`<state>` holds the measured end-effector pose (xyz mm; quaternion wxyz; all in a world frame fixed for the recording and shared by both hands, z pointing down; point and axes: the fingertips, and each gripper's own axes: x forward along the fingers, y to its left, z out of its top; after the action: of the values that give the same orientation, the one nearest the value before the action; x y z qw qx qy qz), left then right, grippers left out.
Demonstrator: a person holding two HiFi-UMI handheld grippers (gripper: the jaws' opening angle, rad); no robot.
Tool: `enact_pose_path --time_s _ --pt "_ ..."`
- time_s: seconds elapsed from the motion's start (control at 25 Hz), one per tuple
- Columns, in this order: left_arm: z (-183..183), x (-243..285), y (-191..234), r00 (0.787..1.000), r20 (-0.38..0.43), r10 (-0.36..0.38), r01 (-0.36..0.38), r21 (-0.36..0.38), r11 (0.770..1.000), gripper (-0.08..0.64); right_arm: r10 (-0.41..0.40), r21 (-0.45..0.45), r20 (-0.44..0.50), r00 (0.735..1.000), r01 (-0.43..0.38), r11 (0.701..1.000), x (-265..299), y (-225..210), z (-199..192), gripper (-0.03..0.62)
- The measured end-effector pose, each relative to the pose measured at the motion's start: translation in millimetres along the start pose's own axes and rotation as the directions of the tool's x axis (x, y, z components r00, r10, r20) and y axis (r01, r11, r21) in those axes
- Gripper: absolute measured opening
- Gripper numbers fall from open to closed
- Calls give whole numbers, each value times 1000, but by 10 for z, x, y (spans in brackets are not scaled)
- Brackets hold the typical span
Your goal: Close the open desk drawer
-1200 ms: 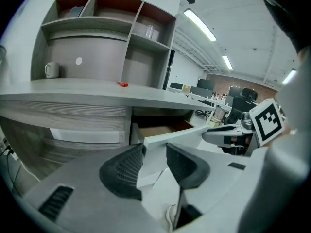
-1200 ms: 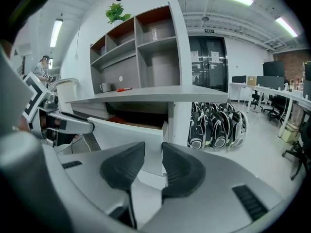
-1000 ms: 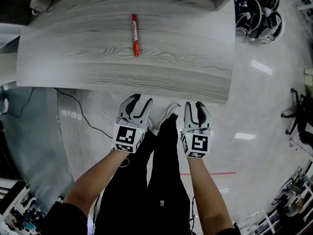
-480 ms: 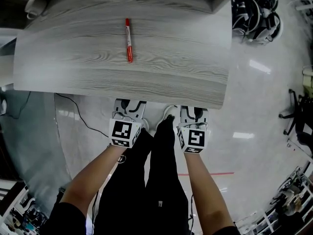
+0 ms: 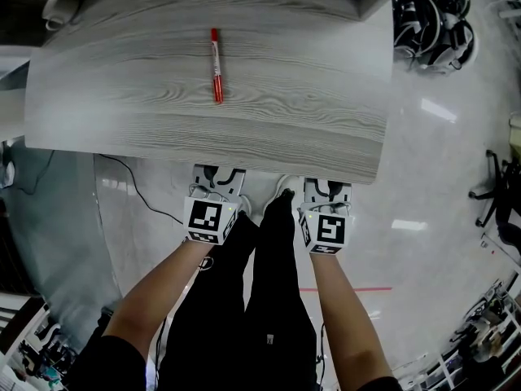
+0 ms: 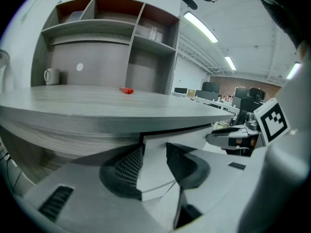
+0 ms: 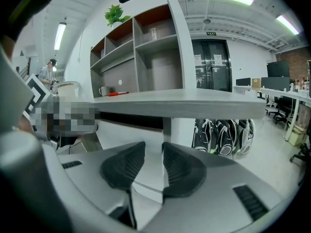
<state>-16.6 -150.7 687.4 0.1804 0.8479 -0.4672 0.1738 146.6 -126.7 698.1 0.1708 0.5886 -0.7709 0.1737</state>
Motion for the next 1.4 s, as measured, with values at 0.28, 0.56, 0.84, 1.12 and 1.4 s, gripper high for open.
enact_pose_path --time_s 0.28,0.56,0.84,1.12,1.4 --pt "-81 -36 19 1000 -26 -11 11 6 1000 160 -4 -21 -26 1000 4 1000 -35 -22 -32 123" --pt "-99 -309 -164 999 -15 -47 47 21 999 158 -36 28 -37 999 38 999 -341 -19 -100 123" --pt "30 -693 -419 995 4 -99 99 10 995 158 -36 38 -20 999 37 999 -716 234 68 123" --pt "494 -1436 -763 989 9 -145 144 24 989 158 32 -9 7 999 -32 999 -1356 710 736 123" --pt "1058 -2032 -788 989 71 -131 129 37 991 158 43 -1 98 994 -43 999 -1882 992 1480 123"
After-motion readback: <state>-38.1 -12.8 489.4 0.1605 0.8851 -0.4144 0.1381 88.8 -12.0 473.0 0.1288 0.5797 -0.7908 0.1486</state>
